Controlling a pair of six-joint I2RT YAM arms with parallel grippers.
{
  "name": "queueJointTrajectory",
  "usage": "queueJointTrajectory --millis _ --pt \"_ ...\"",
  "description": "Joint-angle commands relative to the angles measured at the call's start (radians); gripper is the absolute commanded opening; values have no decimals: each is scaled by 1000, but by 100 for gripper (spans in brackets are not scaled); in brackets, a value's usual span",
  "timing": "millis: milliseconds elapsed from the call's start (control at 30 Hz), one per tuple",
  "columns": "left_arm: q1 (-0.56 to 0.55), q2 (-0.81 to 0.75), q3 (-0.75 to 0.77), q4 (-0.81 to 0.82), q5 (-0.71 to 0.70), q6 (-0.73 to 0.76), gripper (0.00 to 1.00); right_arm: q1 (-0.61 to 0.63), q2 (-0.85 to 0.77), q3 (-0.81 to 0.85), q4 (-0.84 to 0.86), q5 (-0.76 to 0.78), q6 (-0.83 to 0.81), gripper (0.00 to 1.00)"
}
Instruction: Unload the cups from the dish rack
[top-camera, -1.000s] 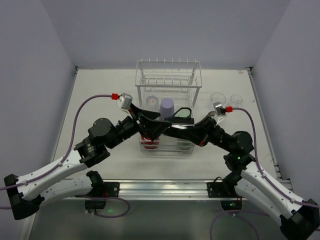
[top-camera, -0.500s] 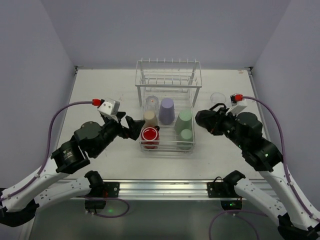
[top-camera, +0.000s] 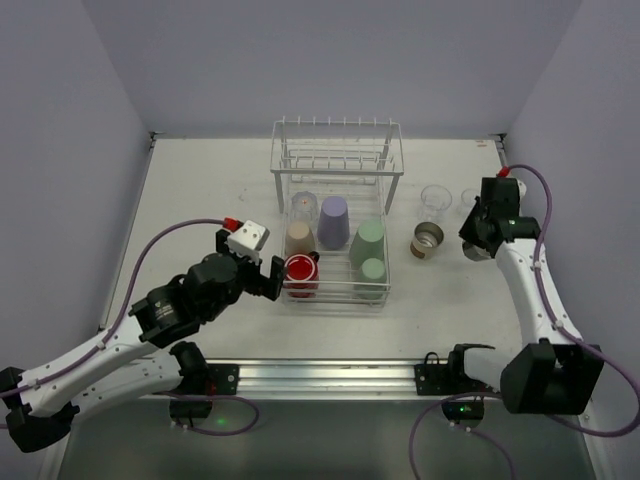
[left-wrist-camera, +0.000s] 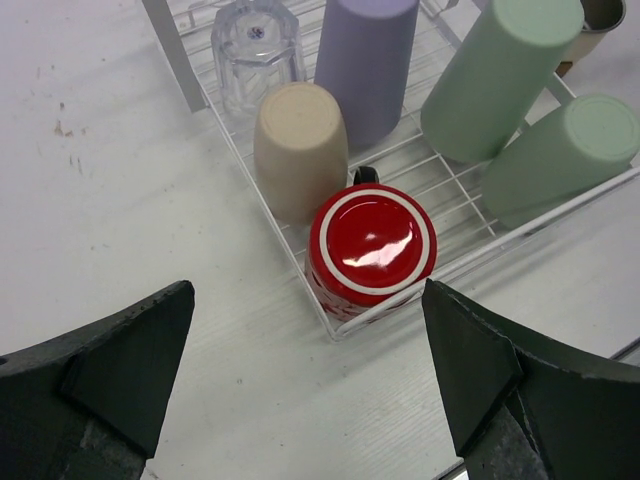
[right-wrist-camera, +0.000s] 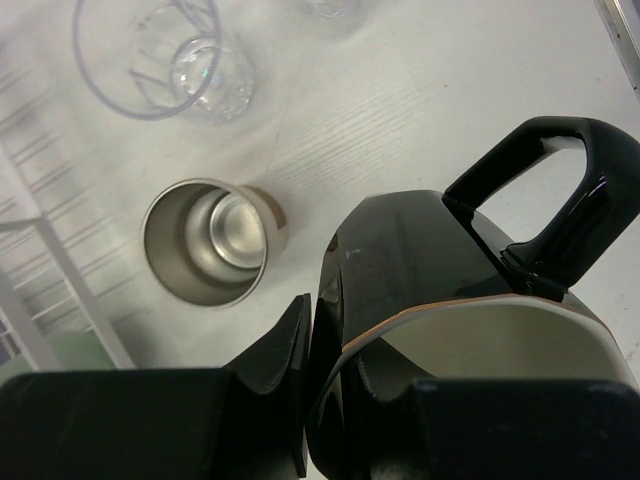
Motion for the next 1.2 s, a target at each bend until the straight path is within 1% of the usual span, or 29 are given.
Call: queueJointTrajectory --millis 0,100,167,200,333,533,567,600,667,700,767,800,833,900,967,1067,1100,1133,1167 --pt "2 -32 2 17 23 32 100 -55 76 48 136 -38 -38 0" --pt "2 -54 -2 18 29 32 100 -72 151 31 191 -58 -48 0" --pt "2 -61 -3 21 37 34 100 -96 193 36 226 -103 -48 0" --pt "2 -60 -3 23 42 34 100 -101 234 39 235 -121 -48 0" --pt "2 -37 -5 26 69 35 100 -103 312 48 282 -147 -46 1" --pt "4 -18 -6 28 75 37 100 -103 401 65 291 -144 -40 11" --pt "4 -18 -6 31 77 37 100 -103 406 67 291 -144 -40 13" --pt "2 -15 -6 32 80 37 100 -103 411 68 291 -146 -39 19" --pt "4 -5 -5 35 94 35 100 -103 418 74 291 -154 -35 23" --pt "4 -1 1 40 101 34 100 -103 415 76 289 -155 -35 28" --pt "4 8 6 44 135 32 100 -103 396 76 288 -169 -31 33" --pt "4 11 14 51 143 31 100 -103 382 74 288 -175 -28 39" --pt "4 20 17 51 144 31 100 -103 366 71 289 -180 -20 52" --pt "4 35 37 51 134 31 100 -103 304 54 298 -189 -14 60" --pt "4 58 52 49 128 25 100 -103 256 30 315 -212 -5 66" --pt "4 95 84 40 115 8 100 -101 147 -16 340 -221 7 68" --pt "4 106 103 28 106 3 100 -101 115 -31 352 -259 11 69" --pt "4 130 112 20 97 -3 100 -100 45 -50 373 -272 20 69" --pt "4 143 121 15 97 -15 99 -97 8 -88 387 -288 24 70"
